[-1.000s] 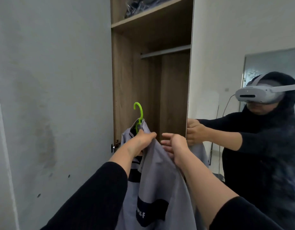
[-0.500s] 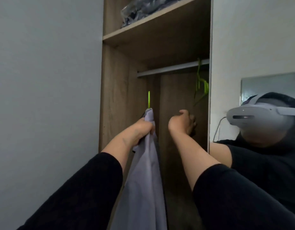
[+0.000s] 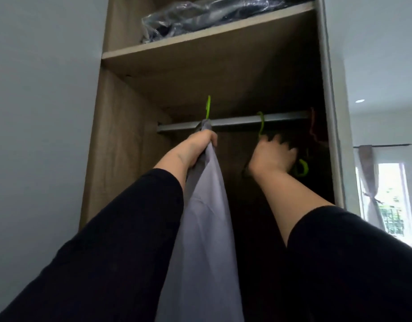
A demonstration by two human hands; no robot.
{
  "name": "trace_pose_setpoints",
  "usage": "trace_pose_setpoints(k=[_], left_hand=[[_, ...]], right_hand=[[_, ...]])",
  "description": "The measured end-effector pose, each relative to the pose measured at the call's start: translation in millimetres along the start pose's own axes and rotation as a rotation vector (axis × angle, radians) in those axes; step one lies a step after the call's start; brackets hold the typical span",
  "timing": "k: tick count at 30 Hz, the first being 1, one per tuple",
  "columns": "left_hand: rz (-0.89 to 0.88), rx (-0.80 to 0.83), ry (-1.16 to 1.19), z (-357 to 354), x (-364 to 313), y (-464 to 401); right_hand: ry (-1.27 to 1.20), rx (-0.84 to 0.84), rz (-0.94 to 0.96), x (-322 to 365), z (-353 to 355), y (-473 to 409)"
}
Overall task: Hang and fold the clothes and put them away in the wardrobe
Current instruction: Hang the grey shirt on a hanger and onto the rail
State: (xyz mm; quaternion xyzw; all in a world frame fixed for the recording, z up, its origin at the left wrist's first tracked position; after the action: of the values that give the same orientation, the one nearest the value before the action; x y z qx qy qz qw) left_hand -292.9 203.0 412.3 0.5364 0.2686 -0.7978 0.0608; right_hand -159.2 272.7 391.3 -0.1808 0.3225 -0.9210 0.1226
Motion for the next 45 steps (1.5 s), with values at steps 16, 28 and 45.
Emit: trace_pose_setpoints(k=[16,28,45], left_hand=[[0.018,-0.062,0.094,54.5,39.2,-83.2],[0.094,-0.040,0.009,72.9,58.2,-91.4],[0.142,-0.233,-0.174,71.1,121.8,43.7]], right_hand=[[-0.344,0.091,-0.099,22.5,-40.5,-17.4],[-0.525,0.053,-0.005,26.3,-22.3,-24.7],[-0.599,0.485,0.109,25.0,-129.4,123.5]])
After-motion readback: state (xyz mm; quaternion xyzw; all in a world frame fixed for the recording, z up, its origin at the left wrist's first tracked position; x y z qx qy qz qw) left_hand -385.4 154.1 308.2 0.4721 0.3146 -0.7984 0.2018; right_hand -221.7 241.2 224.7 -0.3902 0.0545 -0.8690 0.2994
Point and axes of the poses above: each hand's wrist, its own y-axis away from the middle knuckle, its own z-axis out of the back of the hand, x = y × z, the point moved 3 cm from there along -y, towards the middle knuckle, and after that the axes turned 13 degrees about x, right-handed, at the moved point
